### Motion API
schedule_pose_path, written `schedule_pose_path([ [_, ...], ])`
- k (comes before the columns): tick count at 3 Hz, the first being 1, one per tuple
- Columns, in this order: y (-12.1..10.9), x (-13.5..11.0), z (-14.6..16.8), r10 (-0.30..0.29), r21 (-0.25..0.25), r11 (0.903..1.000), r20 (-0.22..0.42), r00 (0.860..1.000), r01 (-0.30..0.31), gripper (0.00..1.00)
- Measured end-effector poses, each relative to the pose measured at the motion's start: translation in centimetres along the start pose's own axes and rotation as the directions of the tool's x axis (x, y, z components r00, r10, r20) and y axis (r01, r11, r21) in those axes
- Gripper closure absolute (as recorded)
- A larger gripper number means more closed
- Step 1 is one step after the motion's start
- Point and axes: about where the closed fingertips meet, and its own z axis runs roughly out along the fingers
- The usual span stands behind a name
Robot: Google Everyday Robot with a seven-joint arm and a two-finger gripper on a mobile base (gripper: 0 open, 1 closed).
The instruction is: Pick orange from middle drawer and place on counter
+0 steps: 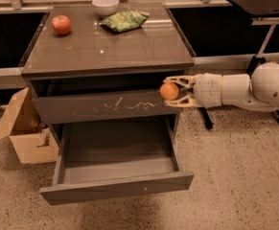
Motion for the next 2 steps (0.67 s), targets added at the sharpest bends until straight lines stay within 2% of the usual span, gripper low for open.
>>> schedule_pose_path([
  [1,-6.2,-1.4,2.1,-0.062,0.039,0.9975,0.080,0.995,0.059,1.00],
  [2,-12.6,-2.5,4.1,-0.128,0.088,0.9891,0.124,0.984,0.118,1.00],
])
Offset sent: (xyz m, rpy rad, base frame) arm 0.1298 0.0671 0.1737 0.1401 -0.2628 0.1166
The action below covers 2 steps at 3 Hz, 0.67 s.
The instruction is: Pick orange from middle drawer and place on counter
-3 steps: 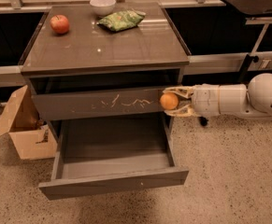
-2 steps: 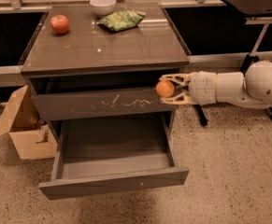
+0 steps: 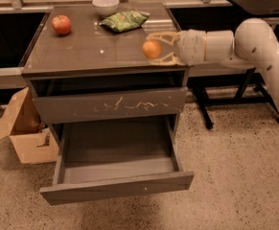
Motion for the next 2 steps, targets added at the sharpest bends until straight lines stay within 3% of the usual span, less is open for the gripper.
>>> schedule_pose_path([
  [1,-4.00,-0.09,-0.16,-0.043,0.052,0.9977,0.000,0.999,0.043,1.00],
  [2,-4.19,0.23,0.45,-0.028,0.055,0.9981,0.001,1.000,0.028,1.00],
])
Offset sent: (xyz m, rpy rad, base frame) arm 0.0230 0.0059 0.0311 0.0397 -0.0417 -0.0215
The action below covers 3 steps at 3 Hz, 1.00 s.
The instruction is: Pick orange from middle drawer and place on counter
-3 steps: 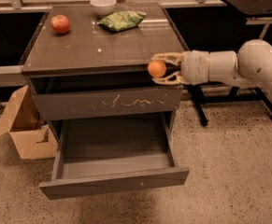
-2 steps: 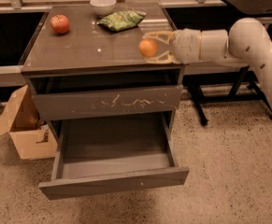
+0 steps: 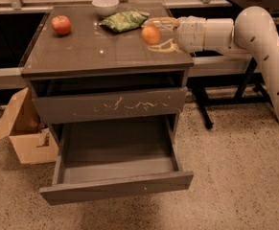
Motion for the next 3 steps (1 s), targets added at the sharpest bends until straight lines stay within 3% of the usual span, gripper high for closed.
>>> schedule_pose_path([
  [1,-1.5,1.9,1.7,0.054,0.011,0.9985,-0.007,0.999,-0.054,1.00],
  [2,-3.2,4.5,3.1,0.135,0.022,0.9907,-0.037,0.990,-0.134,1.00],
  [3,-3.8,7.1,4.0,0.224,0.034,0.9746,-0.090,0.971,-0.221,1.00],
])
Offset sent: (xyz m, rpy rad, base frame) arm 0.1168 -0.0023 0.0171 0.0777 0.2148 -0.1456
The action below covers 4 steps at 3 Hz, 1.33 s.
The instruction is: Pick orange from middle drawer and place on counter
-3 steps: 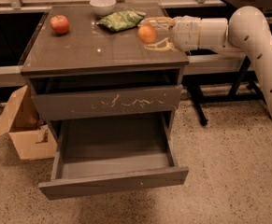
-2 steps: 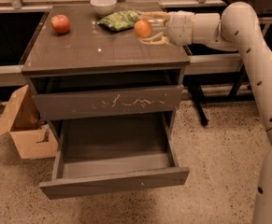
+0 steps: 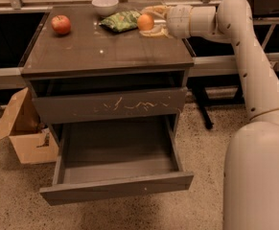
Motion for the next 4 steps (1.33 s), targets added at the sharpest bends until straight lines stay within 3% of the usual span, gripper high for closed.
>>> schedule_pose_path([
  [1,-0.4,2.2,0.9,0.085,0.011,0.9963,-0.044,0.995,-0.085,1.00],
  [3,1.2,5.4,2.7,0.217,0.022,0.9762,-0.060,0.974,-0.216,1.00],
  [4,2.0,6.6,3.1,0.264,0.030,0.9644,-0.068,0.962,-0.263,0.82],
])
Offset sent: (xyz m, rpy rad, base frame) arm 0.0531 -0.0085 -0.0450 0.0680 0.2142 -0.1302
